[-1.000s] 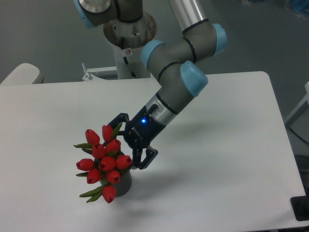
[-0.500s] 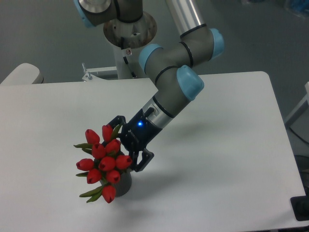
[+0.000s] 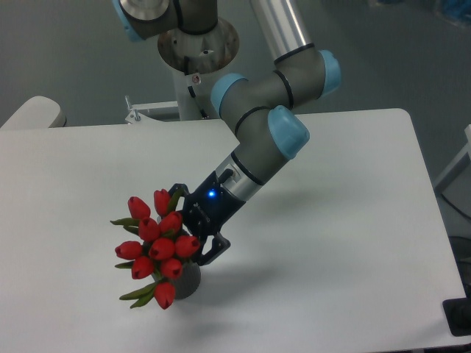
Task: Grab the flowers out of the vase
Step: 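Close the gripper around the tulip stems at the vase rim, then lift the tulip bunch up out of the grey vase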
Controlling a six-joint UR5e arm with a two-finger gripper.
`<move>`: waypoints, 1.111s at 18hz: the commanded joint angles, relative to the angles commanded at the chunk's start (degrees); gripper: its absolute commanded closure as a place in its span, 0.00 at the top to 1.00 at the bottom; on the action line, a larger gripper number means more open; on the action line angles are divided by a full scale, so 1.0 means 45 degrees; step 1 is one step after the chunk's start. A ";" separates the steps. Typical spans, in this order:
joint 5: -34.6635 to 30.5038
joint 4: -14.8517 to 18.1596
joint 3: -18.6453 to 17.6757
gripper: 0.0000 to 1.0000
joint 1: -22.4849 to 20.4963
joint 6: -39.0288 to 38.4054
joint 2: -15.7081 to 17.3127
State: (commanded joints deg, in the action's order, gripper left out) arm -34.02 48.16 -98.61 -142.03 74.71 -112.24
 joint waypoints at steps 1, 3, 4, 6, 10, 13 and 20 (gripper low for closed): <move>0.0098 0.0000 0.0000 0.57 -0.0020 0.0000 0.0000; 0.0196 0.0000 0.0020 0.53 -0.0059 0.0000 0.0000; 0.0216 0.0000 0.0020 0.49 -0.0059 -0.0019 0.0000; 0.0236 0.0000 0.0000 0.44 -0.0098 -0.0020 0.0000; 0.0275 0.0000 0.0020 0.41 -0.0098 -0.0020 0.0039; 0.0294 0.0000 0.0020 0.40 -0.0156 -0.0078 0.0156; 0.0997 0.0000 -0.0039 0.40 -0.0410 -0.1287 0.0741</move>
State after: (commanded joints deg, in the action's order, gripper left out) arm -29.53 48.16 -98.79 -143.87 68.91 -108.90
